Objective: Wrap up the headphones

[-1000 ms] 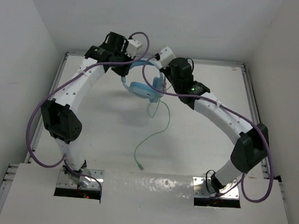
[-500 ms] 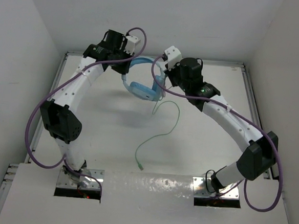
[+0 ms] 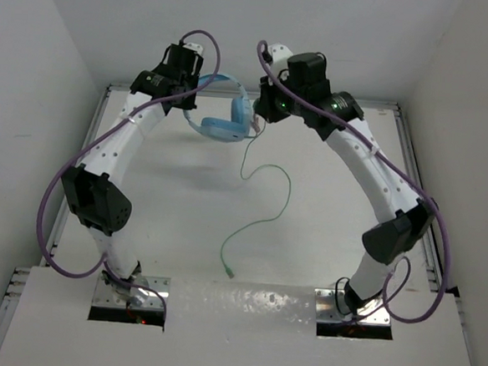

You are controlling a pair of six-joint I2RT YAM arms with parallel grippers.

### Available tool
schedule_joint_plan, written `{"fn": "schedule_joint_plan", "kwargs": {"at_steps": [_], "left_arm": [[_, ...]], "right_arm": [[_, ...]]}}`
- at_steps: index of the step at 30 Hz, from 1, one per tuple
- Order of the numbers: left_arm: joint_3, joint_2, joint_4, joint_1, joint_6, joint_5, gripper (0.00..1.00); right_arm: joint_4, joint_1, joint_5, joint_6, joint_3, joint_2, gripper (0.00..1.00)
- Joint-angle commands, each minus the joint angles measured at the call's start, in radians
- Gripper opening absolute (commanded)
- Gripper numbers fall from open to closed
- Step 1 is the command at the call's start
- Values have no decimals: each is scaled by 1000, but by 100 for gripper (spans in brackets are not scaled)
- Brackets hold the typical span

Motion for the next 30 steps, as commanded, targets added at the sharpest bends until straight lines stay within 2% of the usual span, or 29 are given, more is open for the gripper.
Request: {"fn": "schedule_joint_plan", "kwargs": {"at_steps": [1, 2, 3, 5, 6, 7, 8, 9, 12, 15, 19, 21, 23, 24, 26, 29, 30], "left_arm": [[2, -59, 24, 9, -121, -179, 0], [-1, -67, 19, 9, -150, -201, 0], [-12, -71, 19, 9, -199, -206, 0], [-29, -87, 31, 9, -245, -210, 0], [-44, -91, 33, 9, -262, -212, 0], [-51, -93, 33, 9, -282, -219, 0], [-55, -96, 29, 9, -297, -222, 0], [-60, -94, 28, 9, -313, -219, 0], [-67, -94, 36, 9, -342, -192, 0], [-63, -87, 45, 9, -360, -135, 0], [-44, -71, 48, 9, -369, 9, 0], [-51, -68, 50, 9, -377, 47, 0], [-64, -64, 55, 12, -382, 133, 0], [-72, -61, 64, 16, -386, 206, 0], [-87, -54, 73, 18, -409, 271, 0], [-118, -35, 87, 22, -454, 380, 0], [-129, -28, 90, 25, -467, 402, 0]], "right_arm": [[-197, -4, -246, 211, 188, 122, 0], [-189, -8, -300, 248, 204, 141, 0], [-166, -6, -384, 352, 210, 155, 0], [-6, -6, -439, 481, 168, 160, 0], [69, -6, -479, 626, 134, 151, 0], [270, -6, -496, 706, 46, 137, 0], [394, -6, -513, 778, -2, 102, 0], [614, -5, -525, 908, -53, 88, 0], [870, 11, -492, 1040, -174, 60, 2], [904, 43, -399, 1035, -217, 66, 2], [920, 58, -283, 1034, -282, 80, 10], [889, 60, -216, 994, -282, 85, 21], [871, 65, -196, 951, -256, 91, 28], [821, 68, -187, 905, -212, 103, 37], [759, 69, -171, 844, -163, 120, 40], [546, 66, -127, 773, -31, 164, 48], [412, 66, -104, 761, 52, 181, 57]]}}
